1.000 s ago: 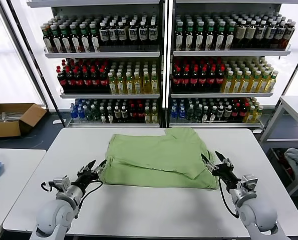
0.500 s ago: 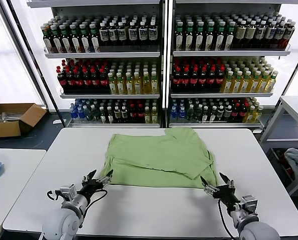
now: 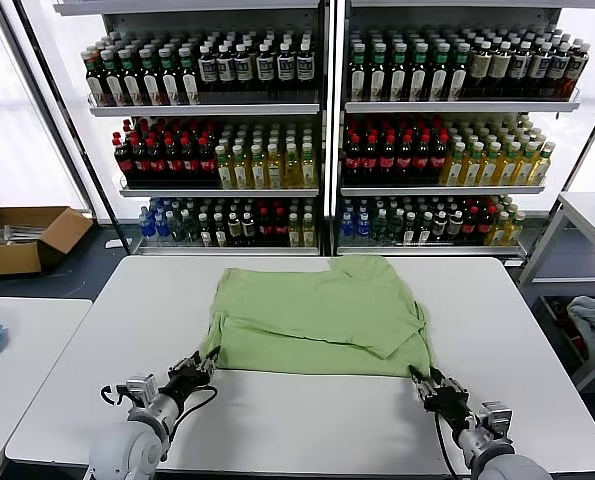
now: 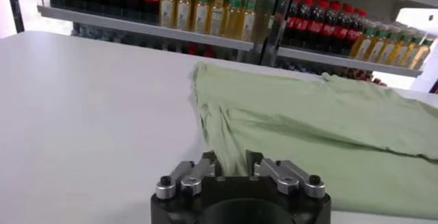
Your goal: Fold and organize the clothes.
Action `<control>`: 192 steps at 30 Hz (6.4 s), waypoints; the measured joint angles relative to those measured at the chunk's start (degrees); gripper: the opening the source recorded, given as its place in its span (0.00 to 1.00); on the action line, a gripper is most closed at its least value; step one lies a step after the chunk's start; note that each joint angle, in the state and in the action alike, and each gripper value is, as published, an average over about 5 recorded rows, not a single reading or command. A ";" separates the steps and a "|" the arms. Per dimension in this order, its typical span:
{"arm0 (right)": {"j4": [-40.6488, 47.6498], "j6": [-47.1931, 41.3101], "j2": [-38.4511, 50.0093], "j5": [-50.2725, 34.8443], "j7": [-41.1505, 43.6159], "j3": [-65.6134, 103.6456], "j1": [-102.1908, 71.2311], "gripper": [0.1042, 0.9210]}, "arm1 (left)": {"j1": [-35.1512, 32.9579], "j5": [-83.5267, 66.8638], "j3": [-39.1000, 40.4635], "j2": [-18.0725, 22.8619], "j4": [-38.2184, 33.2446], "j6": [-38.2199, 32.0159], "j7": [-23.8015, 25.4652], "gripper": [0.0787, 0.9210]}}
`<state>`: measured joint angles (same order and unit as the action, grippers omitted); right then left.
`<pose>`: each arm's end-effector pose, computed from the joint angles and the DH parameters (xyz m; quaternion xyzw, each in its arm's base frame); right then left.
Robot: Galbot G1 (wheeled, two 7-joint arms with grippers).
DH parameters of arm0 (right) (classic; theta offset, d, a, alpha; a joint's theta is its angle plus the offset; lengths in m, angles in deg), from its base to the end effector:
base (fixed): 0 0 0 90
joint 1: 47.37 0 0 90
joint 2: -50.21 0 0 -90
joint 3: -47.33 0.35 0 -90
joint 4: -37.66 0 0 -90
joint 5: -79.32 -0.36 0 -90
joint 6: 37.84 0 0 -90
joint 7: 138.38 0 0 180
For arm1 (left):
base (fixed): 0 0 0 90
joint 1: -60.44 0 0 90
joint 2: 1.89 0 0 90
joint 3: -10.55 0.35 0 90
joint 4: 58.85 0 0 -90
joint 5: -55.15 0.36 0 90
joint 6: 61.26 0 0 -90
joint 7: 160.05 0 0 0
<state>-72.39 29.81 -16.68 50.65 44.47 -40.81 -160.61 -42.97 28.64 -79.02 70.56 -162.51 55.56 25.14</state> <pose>0.2300 -0.0990 -0.3209 0.0854 -0.9683 -0.0511 0.2291 0.2815 0.0774 -0.3277 -0.1006 -0.9633 0.0826 0.2347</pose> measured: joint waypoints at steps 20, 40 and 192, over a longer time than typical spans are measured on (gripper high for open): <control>-8.98 -0.20 0.06 0.26 -0.09 1.52 -9.24 0.03 | -7.42 1.02 -3.79 -0.70 -6.20 1.08 1.28 0.02; -20.26 3.87 -0.17 7.04 -0.42 3.21 -25.15 0.21 | -28.48 4.12 -15.54 2.83 -22.03 4.54 4.52 0.03; 29.34 -9.63 -5.69 1.79 1.92 -18.13 41.22 0.75 | -4.32 -6.45 0.76 -19.94 -8.53 -4.69 5.65 0.02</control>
<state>-43.05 20.18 -22.37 52.44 46.39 -58.94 -119.39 -47.29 22.19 -78.26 50.62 -171.03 50.86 30.79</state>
